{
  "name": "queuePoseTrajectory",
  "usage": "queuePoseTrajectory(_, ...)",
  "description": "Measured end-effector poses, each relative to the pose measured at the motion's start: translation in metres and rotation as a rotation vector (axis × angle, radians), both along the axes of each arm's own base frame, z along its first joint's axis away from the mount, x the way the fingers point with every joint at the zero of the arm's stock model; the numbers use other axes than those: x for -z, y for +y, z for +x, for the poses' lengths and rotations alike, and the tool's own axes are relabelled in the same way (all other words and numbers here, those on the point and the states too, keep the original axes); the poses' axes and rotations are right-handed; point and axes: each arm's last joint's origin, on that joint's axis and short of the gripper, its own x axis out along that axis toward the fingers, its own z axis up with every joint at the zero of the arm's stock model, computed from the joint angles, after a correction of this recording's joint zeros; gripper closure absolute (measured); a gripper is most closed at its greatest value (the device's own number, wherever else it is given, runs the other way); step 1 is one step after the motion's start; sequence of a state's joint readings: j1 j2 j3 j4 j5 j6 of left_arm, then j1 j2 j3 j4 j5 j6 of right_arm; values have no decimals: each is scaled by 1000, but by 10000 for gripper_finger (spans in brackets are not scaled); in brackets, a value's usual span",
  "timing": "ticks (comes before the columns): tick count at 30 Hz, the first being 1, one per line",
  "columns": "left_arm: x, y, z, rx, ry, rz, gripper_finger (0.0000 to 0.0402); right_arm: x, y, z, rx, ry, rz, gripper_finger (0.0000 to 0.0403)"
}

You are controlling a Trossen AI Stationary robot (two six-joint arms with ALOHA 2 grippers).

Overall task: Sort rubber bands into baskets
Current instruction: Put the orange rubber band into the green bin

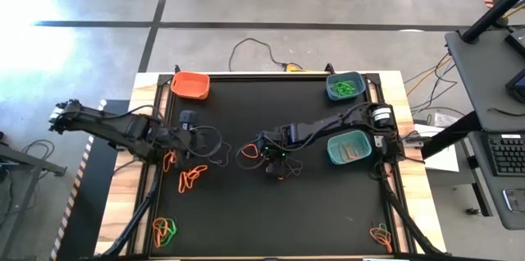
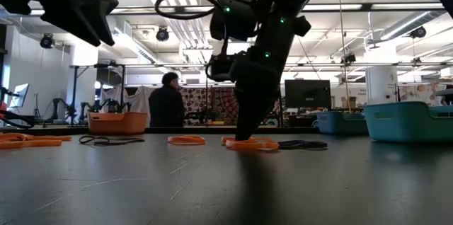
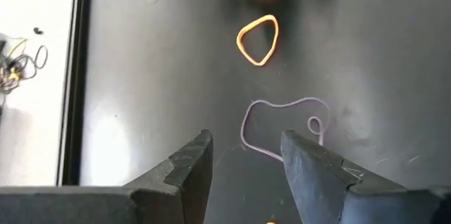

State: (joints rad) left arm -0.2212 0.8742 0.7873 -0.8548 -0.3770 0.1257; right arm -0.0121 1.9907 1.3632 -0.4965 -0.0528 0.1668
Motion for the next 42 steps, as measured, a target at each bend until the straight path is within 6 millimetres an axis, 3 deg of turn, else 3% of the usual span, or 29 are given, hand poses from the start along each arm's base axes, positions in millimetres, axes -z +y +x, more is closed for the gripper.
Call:
queuePoseTrajectory(7, 2, 12, 8, -74, -43, -4, 248, 1, -4, -1, 23, 5, -22, 378)
queuePoseTrajectory(10, 6, 13, 11, -81, -48, -30, 248, -4, -6, -1, 68, 12, -36, 390)
queuePoseTrajectory(14, 7, 17, 12, -104, -47, -41, 248, -22, -11, -8, 197, 19, -56, 394)
queuePoseTrajectory(17, 8, 19, 13, -104, -42, -72, 248, -51, -13, -17, 257, -21, -65, 394)
queuePoseTrajectory(24, 17, 33, 14, -58, -42, -76, 248, -124, -21, -74, 475, 32, -123, 394)
queuePoseTrajectory(32, 21, 44, 17, 52, -84, -96, 248, -174, -29, -162, 876, 230, -145, 394)
queuePoseTrajectory(37, 18, 53, 21, 8, -143, -138, 248, -176, -26, -203, 1023, 266, -45, 394)
queuePoseTrajectory(42, 28, 60, 31, -17, -146, -269, 248, -144, -18, -240, 1109, 335, 50, 394)
